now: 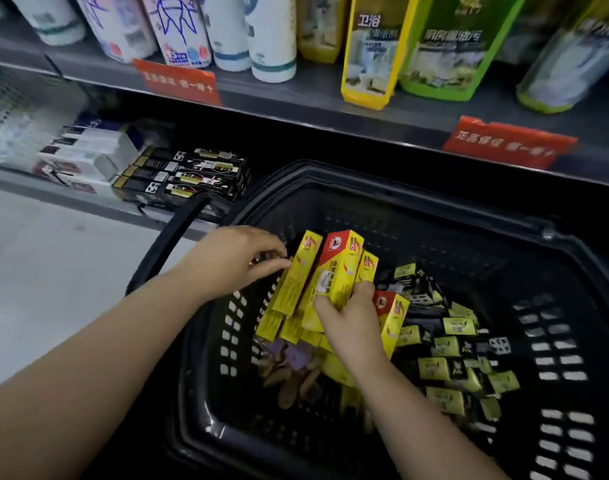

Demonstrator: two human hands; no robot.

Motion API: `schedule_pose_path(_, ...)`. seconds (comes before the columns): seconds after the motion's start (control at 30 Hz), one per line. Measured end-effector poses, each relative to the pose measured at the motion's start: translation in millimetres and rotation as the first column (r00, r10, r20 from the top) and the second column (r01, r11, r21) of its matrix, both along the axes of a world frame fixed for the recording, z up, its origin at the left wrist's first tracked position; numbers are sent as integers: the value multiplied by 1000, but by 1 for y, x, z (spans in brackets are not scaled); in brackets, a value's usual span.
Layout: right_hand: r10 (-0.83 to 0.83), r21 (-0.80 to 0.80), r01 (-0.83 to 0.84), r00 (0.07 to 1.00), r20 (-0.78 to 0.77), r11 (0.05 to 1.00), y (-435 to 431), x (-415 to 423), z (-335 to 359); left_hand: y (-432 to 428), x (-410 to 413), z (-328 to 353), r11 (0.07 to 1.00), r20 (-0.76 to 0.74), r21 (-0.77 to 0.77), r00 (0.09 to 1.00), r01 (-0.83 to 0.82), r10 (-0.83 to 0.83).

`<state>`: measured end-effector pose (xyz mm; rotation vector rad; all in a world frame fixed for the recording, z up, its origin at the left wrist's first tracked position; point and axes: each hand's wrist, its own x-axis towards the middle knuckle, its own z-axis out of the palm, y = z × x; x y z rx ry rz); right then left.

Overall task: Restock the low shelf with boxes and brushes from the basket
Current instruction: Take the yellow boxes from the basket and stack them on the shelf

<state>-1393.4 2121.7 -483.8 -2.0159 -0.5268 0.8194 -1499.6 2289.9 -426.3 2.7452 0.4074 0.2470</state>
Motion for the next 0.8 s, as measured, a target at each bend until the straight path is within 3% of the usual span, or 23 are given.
schedule_pose_path(0.07, 48, 34, -50, 998, 46, 998, -9, -6, 16, -19, 3, 3, 963, -4, -211, 985, -169, 172)
schedule_pose_path(0.1, 86, 41, -90, 992, 89, 995, -12, -10, 25, -33, 5, 5, 861, -44, -442, 965, -252, 260)
schedule_pose_path(0.17, 185, 5, -190, 963, 194, 982, -18, -18, 38, -62, 11, 6, 446, -188, -833, 926, -326, 326)
schedule_pose_path(0.2, 244, -10, -248, 945, 216, 969, -22, -20, 41, -72, 11, 2, 263, -236, -907, 915, -329, 328)
schedule_pose_path(0.23, 297, -5, -303, 933, 205, 953, -27, -20, 43, -80, 9, -2, 154, -253, -935, 907, -318, 336)
schedule_pose_path(0.27, 328, 8, -335, 928, 175, 942, -34, -16, 44, -84, 8, -5, 104, -257, -945, 900, -310, 353)
schedule_pose_path(0.33, 284, 4, -289, 944, 170, 957, -48, 2, 41, -88, 3, -9, 59, -276, -945, 884, -321, 377)
schedule_pose_path(0.4, 157, -160, -108, 928, 337, 981, -59, 31, 32, -90, -1, -14, 30, -311, -937, 871, -347, 382)
schedule_pose_path(0.47, 173, -418, 32, 880, 443, 908, -64, 54, 22, -93, -1, -13, -16, -330, -937, 870, -349, 366)
schedule_pose_path(0.57, 285, -623, 4, 887, 363, 782, -62, 59, 4, -101, 2, -11, -36, -351, -931, 867, -362, 353)
schedule_pose_path(0.7, 236, -516, 77, 825, 514, 853, -54, 50, 2, -110, 6, -10, -22, -368, -922, 858, -386, 358)
schedule_pose_path(0.8, 89, -246, 57, 836, 542, 968, -54, 52, 17, -114, 7, -10, -17, -383, -913, 843, -407, 377)
